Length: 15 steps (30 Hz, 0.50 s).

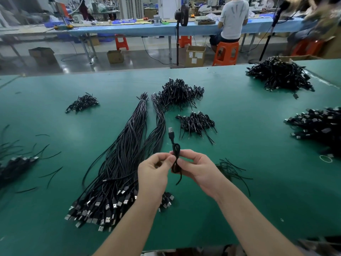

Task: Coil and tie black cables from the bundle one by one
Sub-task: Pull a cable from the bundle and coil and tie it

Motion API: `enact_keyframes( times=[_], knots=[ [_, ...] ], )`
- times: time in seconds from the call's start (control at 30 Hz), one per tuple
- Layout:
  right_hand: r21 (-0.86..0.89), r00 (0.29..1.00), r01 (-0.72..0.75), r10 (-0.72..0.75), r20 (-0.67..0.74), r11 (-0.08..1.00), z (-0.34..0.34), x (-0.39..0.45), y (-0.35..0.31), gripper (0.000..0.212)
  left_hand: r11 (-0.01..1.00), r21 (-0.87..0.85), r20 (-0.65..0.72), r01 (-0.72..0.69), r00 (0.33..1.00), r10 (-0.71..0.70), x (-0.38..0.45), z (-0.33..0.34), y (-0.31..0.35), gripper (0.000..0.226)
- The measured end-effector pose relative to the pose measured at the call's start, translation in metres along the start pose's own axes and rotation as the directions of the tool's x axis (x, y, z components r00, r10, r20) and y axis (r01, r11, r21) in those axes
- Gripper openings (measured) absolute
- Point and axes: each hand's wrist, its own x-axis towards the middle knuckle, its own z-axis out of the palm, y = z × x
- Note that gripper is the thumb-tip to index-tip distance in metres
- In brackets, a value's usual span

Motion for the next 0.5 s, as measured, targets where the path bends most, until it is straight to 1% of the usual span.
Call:
enact_keyframes(
  times=[0.03, 0.07, 0.13, 0.23, 0.3, 0.37, 0.4, 0.43, 0.47, 0.5],
  knots=[
    [-0.079, 0.998, 0.050, -0.053, -0.027, 0.996, -0.001, 0.000, 0.001, 0.025, 0.991, -0.083, 0.035, 0.103, 0.994, -0.101, -0.002, 0.001, 0.001, 0.019],
    [-0.141, 0.994, 0.092, -0.099, -0.043, 0.986, -0.001, -0.001, 0.003, 0.025, 0.976, -0.134, 0.057, 0.172, 0.984, -0.166, -0.003, 0.002, 0.003, 0.018],
    [-0.207, 0.985, 0.144, -0.161, -0.066, 0.968, -0.001, -0.003, 0.006, 0.026, 0.951, -0.174, 0.076, 0.257, 0.966, -0.247, -0.003, 0.004, 0.005, 0.014],
    [-0.270, 0.976, 0.169, -0.200, -0.090, 0.948, -0.003, -0.003, 0.008, 0.025, 0.931, -0.147, 0.098, 0.335, 0.941, -0.323, -0.001, 0.005, 0.005, 0.007],
    [-0.326, 0.977, 0.166, -0.200, -0.074, 0.931, -0.005, -0.003, 0.005, 0.026, 0.937, -0.123, 0.100, 0.328, 0.943, -0.317, 0.002, 0.003, 0.005, 0.008],
    [-0.410, 0.985, 0.123, -0.161, -0.058, 0.904, -0.010, -0.002, 0.000, 0.033, 0.973, -0.081, 0.058, 0.215, 0.976, -0.210, 0.004, 0.001, 0.004, 0.014],
    [-0.475, 0.990, 0.081, -0.128, -0.066, 0.876, -0.012, -0.001, -0.004, 0.035, 0.993, -0.014, 0.024, 0.117, 0.993, -0.116, 0.005, 0.000, 0.003, 0.015],
    [-0.530, 0.990, 0.023, -0.092, -0.104, 0.848, -0.012, 0.001, -0.008, 0.030, 0.995, 0.094, 0.000, -0.014, 1.000, 0.014, 0.007, -0.001, 0.003, 0.017],
    [-0.529, 0.985, -0.053, -0.042, -0.167, 0.847, -0.012, 0.002, -0.011, 0.018, 0.959, 0.224, 0.007, -0.172, 0.985, 0.175, 0.009, -0.003, 0.003, 0.018],
    [-0.483, 0.974, -0.140, 0.031, -0.226, 0.864, -0.011, 0.004, -0.014, 0.022, 0.880, 0.336, 0.039, -0.336, 0.938, 0.344, 0.010, -0.005, 0.004, 0.019]
  ],
)
